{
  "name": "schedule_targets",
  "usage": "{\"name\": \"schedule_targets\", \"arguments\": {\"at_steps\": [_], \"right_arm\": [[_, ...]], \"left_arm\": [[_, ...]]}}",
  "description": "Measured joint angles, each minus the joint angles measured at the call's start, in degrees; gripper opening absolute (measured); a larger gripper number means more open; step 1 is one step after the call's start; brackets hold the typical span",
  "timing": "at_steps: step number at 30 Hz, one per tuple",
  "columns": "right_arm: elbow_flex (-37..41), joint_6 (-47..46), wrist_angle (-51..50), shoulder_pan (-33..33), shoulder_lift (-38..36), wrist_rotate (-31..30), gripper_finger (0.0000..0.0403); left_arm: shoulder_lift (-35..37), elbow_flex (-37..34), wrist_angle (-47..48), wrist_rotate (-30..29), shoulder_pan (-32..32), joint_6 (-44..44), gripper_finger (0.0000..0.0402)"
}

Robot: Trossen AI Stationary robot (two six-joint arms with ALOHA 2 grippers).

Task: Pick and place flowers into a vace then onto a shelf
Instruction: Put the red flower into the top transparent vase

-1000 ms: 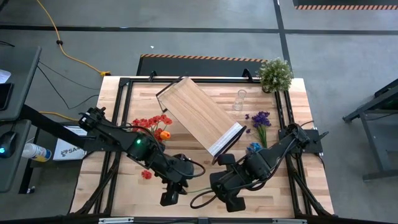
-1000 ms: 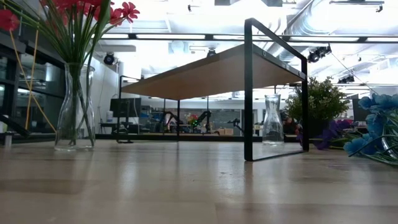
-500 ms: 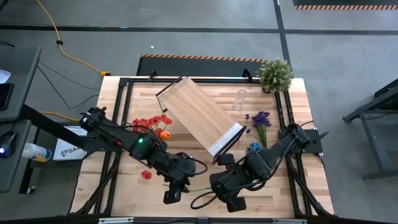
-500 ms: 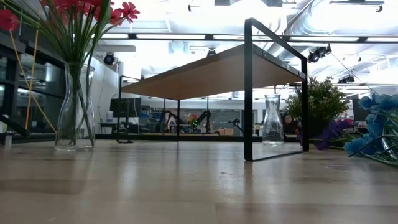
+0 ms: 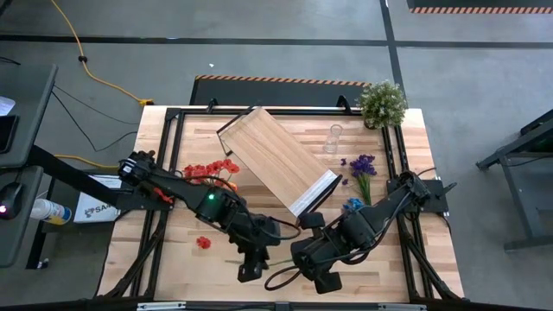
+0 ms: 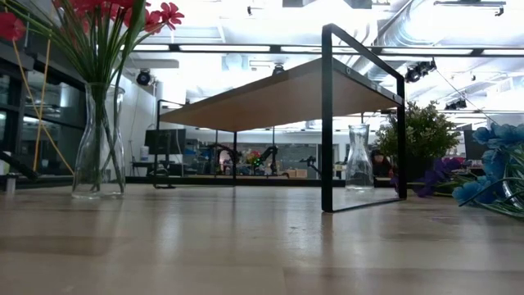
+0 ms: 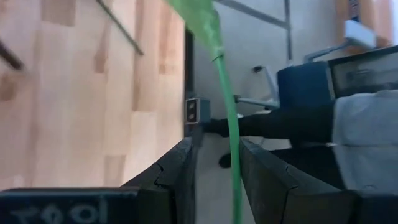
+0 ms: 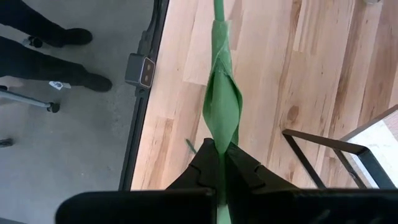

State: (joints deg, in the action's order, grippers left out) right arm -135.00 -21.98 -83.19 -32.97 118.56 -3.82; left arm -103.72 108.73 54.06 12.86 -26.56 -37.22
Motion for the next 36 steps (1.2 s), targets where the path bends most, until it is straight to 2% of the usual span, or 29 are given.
{"name": "schedule_targets", "arguments": {"at_steps": [14,18,25,36], "right_arm": [[0.0,0.63,0.41,0.0,0.0,-0.27,0.0],[0.0,0.63,0.43,-0.04,0.0,-0.3,0.0],[0.0,0.66,0.58,-0.05,0.0,-0.12,0.0],[0.0,0.05,0.65,-0.48,0.0,-0.32,0.0]], "left_arm": [[-0.92,0.0,-2.12,1.16,-0.02,-2.03,0.016],[-0.92,0.0,-2.23,0.53,-0.03,-2.05,0.0126],[-0.92,0.0,-5.77,1.59,-0.03,-1.58,0.0028],[-0.92,0.0,-6.14,1.82,-0.01,-0.73,0.0028]]}}
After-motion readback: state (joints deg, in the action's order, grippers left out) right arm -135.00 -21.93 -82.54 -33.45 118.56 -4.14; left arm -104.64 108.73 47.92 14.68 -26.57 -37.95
